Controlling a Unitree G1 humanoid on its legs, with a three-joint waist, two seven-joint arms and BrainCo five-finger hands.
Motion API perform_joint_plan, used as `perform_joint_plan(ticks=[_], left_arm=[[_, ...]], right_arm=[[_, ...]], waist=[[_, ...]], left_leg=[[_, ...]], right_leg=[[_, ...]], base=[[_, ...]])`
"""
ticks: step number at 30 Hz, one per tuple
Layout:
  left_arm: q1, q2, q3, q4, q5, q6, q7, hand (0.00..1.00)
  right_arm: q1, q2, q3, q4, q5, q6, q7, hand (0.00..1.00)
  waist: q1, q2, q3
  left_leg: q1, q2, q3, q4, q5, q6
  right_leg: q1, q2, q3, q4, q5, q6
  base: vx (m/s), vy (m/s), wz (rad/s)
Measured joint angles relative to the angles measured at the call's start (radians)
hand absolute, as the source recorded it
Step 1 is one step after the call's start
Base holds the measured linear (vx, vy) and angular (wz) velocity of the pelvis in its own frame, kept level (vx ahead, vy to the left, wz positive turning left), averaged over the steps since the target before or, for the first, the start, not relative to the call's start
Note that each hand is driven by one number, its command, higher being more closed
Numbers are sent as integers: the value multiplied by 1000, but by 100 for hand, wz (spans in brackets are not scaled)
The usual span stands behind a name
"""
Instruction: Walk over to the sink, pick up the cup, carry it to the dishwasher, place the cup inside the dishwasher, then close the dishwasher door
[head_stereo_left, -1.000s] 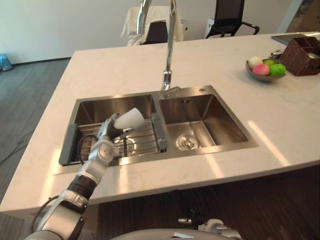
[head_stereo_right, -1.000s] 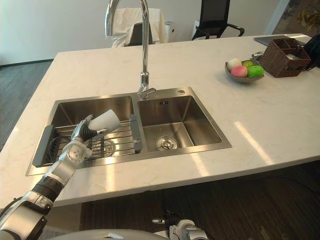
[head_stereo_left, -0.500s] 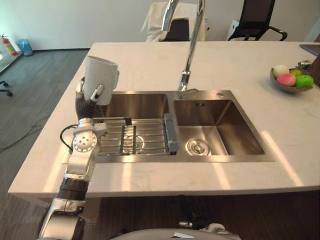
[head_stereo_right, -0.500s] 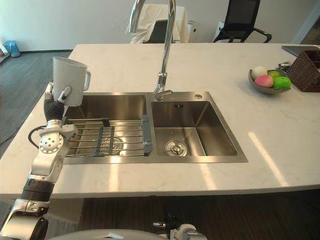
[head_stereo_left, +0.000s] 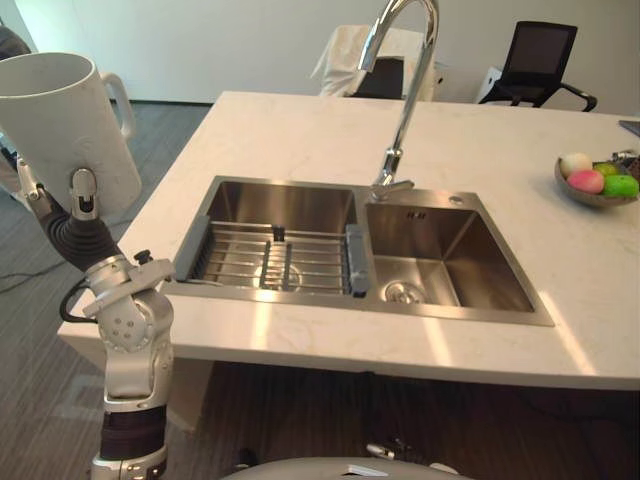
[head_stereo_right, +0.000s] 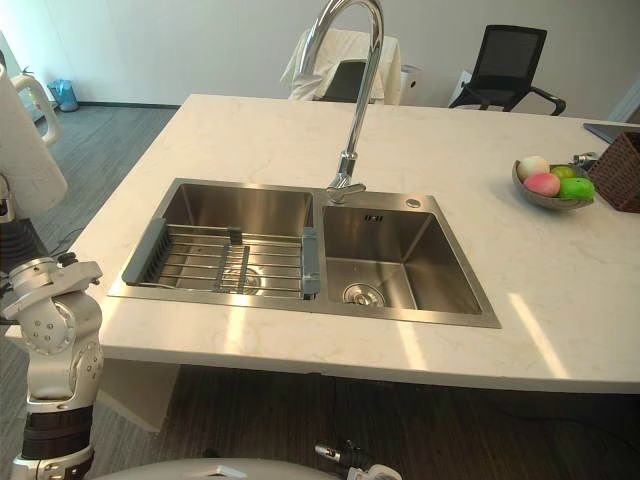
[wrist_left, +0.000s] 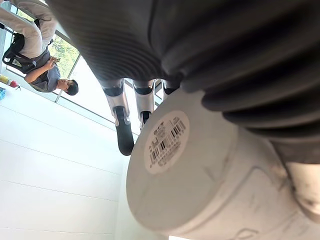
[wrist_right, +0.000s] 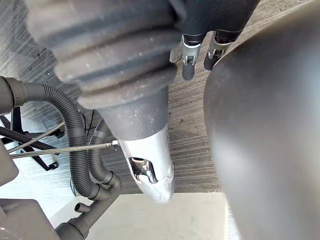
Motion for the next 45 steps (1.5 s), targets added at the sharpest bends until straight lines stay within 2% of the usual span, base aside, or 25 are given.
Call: perform_joint_plan(ticks=[3, 8, 12, 17, 21, 23, 24, 25, 26, 27, 28, 29, 31, 34, 35, 36, 37, 38, 39, 40, 41, 42, 43, 44, 45], left_arm=[[3, -28, 5, -2, 0, -4, 0, 100], [36, -93, 0, -2, 0, -48, -30, 100], [110, -117, 5, -2, 0, -134, -47, 100], [173, -123, 10, -19, 0, -170, -45, 100], [184, -149, 12, -99, 10, -148, -19, 100], [209, -155, 29, -137, 18, -123, -14, 100], [224, -155, 44, -150, 15, -106, -27, 100], [219, -155, 45, -149, -5, -93, -62, 100], [214, -156, 40, -149, -12, -91, -77, 100], [213, -161, 26, -148, -28, -90, -106, 100], [214, -164, 24, -148, -30, -91, -120, 100], [215, -174, 19, -149, -31, -95, -132, 100], [221, -194, 9, -145, -29, -103, -124, 100], [235, -192, 14, -145, -28, -110, -107, 100], [242, -199, 12, -145, -21, -110, -109, 100], [243, -197, 14, -145, -22, -110, -127, 100], [240, -196, 11, -145, -21, -109, -139, 100], [225, -186, 3, -145, -22, -111, -169, 100], [199, -167, -2, -132, -22, -117, -195, 100], [183, -155, -19, -91, -22, -132, -210, 100], [177, -151, -27, -59, -22, -137, -214, 100], [169, -138, -32, -40, -26, -139, -215, 100], [156, -118, -52, -29, -27, -159, -207, 100], [152, -114, -68, -14, -28, -155, -207, 100], [153, -127, -112, 0, -28, -142, -207, 100]], right_arm=[[12, 2, -32, 0, 0, -6, 7, 0], [110, 7, -158, 16, 46, -112, 97, 0], [199, 28, -305, 89, 61, -240, 195, 0], [205, 39, -392, 160, 43, -335, 264, 0], [177, 34, -403, 161, -52, -357, 265, 0], [157, 24, -391, 161, -74, -366, 265, 0], [145, 28, -392, 161, -64, -367, 259, 0], [147, 42, -393, 167, -43, -374, 255, 0], [145, 45, -395, 178, -37, -378, 253, 0], [141, 30, -396, 184, -6, -380, 246, 0], [139, 19, -398, 183, 5, -381, 236, 0], [121, -7, -405, 183, 22, -379, 223, 0], [63, -39, -423, 190, 13, -364, 218, 0], [-33, -21, -436, 183, -56, -386, 239, 0], [-42, -13, -436, 169, -106, -399, 248, 0], [-32, -7, -430, 148, -128, -410, 259, 0], [-32, -5, -427, 142, -129, -411, 260, 0], [-17, 7, -419, 139, -124, -409, 260, 0], [-4, 28, -417, 131, -103, -408, 262, 0], [10, 38, -418, 132, -77, -408, 261, 0], [16, 42, -418, 132, -61, -407, 261, 0], [27, 62, -417, 123, -30, -414, 262, 0], [23, 54, -415, 117, -7, -431, 260, 0], [22, 54, -415, 122, 1, -427, 260, 0], [41, 54, -387, 113, 2, -425, 259, 0]], waist=[[-1, 4, 0], [-32, 11, -3], [-30, 17, -14], [-21, 22, -14], [22, 26, -8], [62, 34, 14], [70, 42, 36], [71, -12, 46], [69, -15, 49], [73, 7, 57], [78, 21, 57], [85, 48, 58], [100, 66, 71], [122, 44, 90], [132, 43, 96], [137, 35, 107], [134, 41, 114], [112, 63, 115], [89, 64, 132], [81, 72, 143], [74, 56, 146], [62, -5, 147], [67, 16, 162], [69, 3, 168], [69, 13, 162]], left_leg=[[2, 5, 15, 1, -3, -2], [-22, 5, -2, 1, -5, -5], [-16, 9, -1, 1, -21, -21], [0, 5, -32, 2, -17, -16], [-64, -20, -174, 8, 19, -16], [-117, -42, -264, 1, 43, -11], [-137, -49, -223, 2, 0, 32], [-149, -63, -79, 16, -68, 132], [-175, -56, 36, 69, -87, 154], [-222, -8, 256, 202, -117, 166], [-234, 12, 337, 257, -130, 171], [-225, 37, 419, 316, -139, 168], [-214, -4, 399, 296, -149, 172], [-208, -53, 351, 325, -202, 183], [-198, -72, 328, 333, -223, 186], [-178, -104, 289, 324, -231, 194], [-166, -121, 249, 320, -233, 200], [-154, -139, 163, 313, -229, 216], [-145, -166, 64, 295, -217, 213], [-115, -191, 9, 240, -205, 178], [-100, -190, 19, 240, -245, 116], [-159, -174, 9, 450, -327, 248], [-171, -135, -62, 544, -386, 167], [-147, -167, -96, 530, -392, 152], [-117, -188, -153, 500, -385, 154]], right_leg=[[-11, 5, 26, -1, 4, -1], [-15, -6, -57, -24, 10, -4], [-14, -6, -82, -29, 4, -2], [14, -4, -121, 2, -11, 15], [24, -3, -266, 32, -43, 17], [41, -2, -393, 58, -70, 20], [79, -2, -513, 49, -73, 27], [120, -36, -662, 26, -68, 35], [133, -46, -726, 29, -69, 39], [148, -52, -847, 51, -76, 39], [151, -56, -890, 61, -86, 46], [166, -61, -946, 80, -106, 82], [190, -82, -969, 110, -111, 96], [228, -124, -989, 174, -115, 91], [232, -173, -986, 289, -125, 71], [225, -246, -968, 450, -130, -29], [203, -270, -917, 535, -117, -128], [132, -250, -700, 651, -136, -145], [55, -134, -465, 665, -196, -54], [16, -49, -336, 631, -232, -29], [2, -13, -272, 585, -244, -37], [-54, -42, -225, 552, -283, -39], [-88, -58, -177, 522, -321, 5], [-106, -68, -123, 501, -326, 9], [-161, -57, -46, 493, -329, 5]], base=[[-2, -1, -18], [15, -7, 3], [68, -35, -8], [105, -55, 19], [-18, -65, 110], [-123, -68, 190], [-134, -50, 274], [-134, -20, 307], [-46, 71, 337], [-21, 121, 258], [-5, 155, 282], [61, 174, 230], [74, 202, 153], [70, 249, 60], [87, 235, 72], [121, 270, 89], [145, 180, 147], [136, 105, 217], [123, 75, 267], [121, 8, 238], [129, -14, 217], [195, -84, 194], [136, -70, 167], [201, -89, 140], [192, -31, 139]])
